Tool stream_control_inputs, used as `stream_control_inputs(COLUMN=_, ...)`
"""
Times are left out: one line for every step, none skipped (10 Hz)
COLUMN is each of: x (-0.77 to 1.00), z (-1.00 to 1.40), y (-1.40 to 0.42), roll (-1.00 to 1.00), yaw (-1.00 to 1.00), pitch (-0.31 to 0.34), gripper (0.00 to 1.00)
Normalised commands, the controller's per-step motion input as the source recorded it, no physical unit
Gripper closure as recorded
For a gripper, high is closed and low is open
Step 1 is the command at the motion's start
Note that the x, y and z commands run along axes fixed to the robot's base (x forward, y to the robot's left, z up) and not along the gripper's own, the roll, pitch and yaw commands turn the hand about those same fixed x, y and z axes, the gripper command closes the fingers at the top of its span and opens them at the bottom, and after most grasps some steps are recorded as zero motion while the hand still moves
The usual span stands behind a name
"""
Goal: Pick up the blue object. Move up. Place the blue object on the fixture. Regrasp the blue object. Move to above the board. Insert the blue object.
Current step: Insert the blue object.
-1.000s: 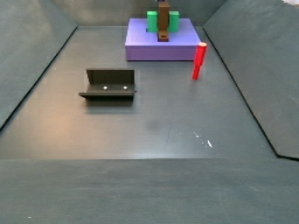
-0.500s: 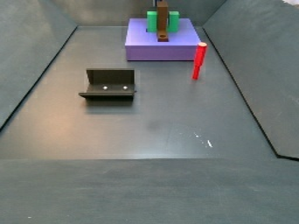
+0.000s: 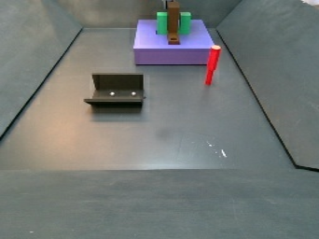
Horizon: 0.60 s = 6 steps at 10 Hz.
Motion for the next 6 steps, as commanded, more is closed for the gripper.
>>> stream_control_inputs(x=0.00, z=-0.37, y=-0.02, roll=0.10, yaw=0.00, pitch=0.023, gripper=1.00)
stream_control_inputs(x=0.00, z=-0.28, y=-0.13, roll=0.13, yaw=0.00, pitch=0.024, gripper=1.00)
stream_control_inputs(x=0.00, z=-0.38, y=-0.13, roll=0.11, yaw=0.00, pitch=0.033, gripper=1.00)
stream_control_inputs(x=0.00, z=-0.40, y=-0.07, roll=0.09, yaw=0.00, pitch=0.044, gripper=1.00)
stream_control_inputs(x=0.00, z=-0.24, y=-0.04, roll=0.08, yaw=0.00, pitch=0.034, gripper=1.00)
stream_control_inputs(x=0.00, z=0.00, y=0.00, roll=0.00, yaw=0.00, pitch=0.000, gripper=1.00)
